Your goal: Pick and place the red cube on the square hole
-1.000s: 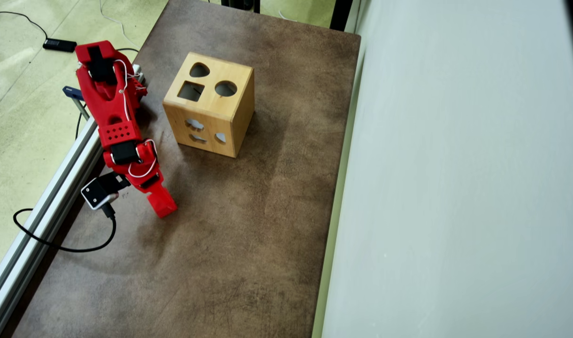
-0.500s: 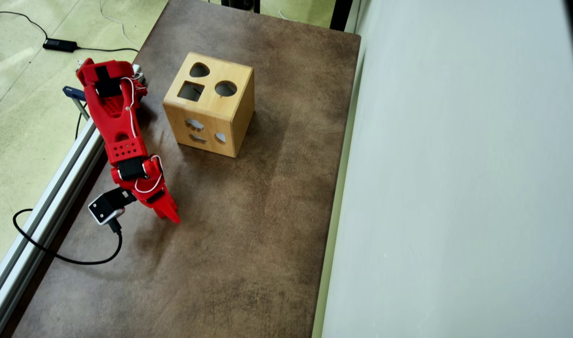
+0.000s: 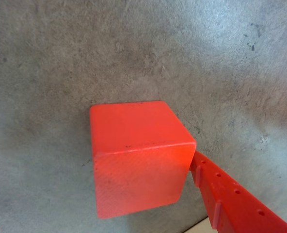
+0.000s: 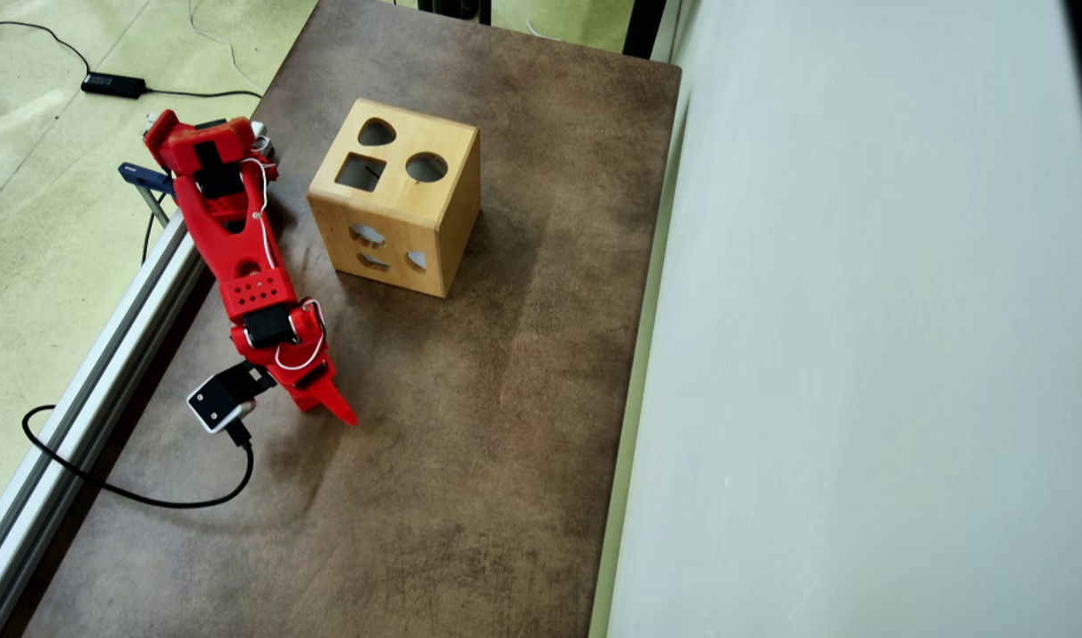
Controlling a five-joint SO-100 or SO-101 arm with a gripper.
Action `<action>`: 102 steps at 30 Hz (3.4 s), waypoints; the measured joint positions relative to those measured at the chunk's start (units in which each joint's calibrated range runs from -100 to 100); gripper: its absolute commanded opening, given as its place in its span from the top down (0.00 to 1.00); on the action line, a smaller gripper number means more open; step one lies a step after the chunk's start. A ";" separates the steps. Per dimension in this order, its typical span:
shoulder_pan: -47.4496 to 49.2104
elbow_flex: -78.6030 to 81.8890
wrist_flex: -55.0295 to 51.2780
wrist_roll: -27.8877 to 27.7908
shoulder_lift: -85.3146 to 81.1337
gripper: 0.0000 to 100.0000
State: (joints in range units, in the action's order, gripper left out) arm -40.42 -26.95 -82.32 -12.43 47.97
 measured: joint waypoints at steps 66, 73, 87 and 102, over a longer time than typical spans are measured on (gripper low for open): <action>-0.43 0.00 -4.12 0.00 -16.86 0.92; -0.29 0.00 -11.95 0.00 -27.80 0.92; -0.14 0.00 -12.99 0.00 -44.24 0.92; 0.07 0.00 -13.08 0.05 -59.41 0.92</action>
State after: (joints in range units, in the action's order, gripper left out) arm -40.35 -26.95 -95.40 -12.38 -11.44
